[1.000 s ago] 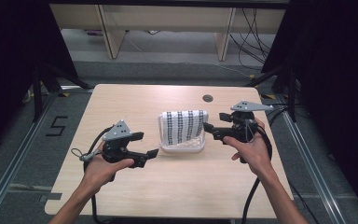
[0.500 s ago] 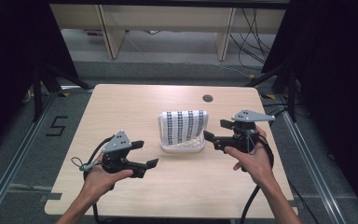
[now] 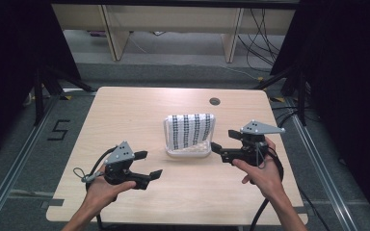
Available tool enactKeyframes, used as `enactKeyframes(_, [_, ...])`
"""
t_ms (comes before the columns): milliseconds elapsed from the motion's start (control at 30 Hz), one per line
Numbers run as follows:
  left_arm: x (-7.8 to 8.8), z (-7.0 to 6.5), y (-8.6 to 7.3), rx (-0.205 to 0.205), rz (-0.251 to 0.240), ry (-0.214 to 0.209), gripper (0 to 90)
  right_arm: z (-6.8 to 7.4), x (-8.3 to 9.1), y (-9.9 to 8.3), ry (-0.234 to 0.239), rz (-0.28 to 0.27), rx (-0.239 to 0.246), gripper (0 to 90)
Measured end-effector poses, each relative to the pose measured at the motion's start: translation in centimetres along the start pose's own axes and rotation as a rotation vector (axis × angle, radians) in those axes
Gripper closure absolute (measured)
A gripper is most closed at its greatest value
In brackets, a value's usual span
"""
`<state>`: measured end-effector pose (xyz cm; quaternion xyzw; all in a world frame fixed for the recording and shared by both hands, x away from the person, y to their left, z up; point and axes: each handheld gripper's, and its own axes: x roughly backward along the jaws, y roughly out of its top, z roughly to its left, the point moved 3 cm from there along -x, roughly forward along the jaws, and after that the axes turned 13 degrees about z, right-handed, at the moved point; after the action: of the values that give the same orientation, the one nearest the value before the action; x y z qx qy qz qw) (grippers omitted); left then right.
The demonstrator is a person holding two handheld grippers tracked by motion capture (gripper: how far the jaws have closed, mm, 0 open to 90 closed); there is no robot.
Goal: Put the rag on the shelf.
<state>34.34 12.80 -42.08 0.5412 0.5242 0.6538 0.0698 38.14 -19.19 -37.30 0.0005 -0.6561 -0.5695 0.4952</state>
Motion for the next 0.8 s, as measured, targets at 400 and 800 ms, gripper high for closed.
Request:
enactKeyframes(400, [-0.4, 0.2, -1.7, 0.008, 0.001, -0.016, 16.6, 0.0, -0.2, -1.5, 0.015, -0.003, -0.011, 20.3])
enactKeyframes(800, [-0.8, -0.3, -3.2, 0.002, 0.016, -0.023, 16.5, 0.8, -0.9, -3.1, 0.026, 0.013, 0.009, 20.3])
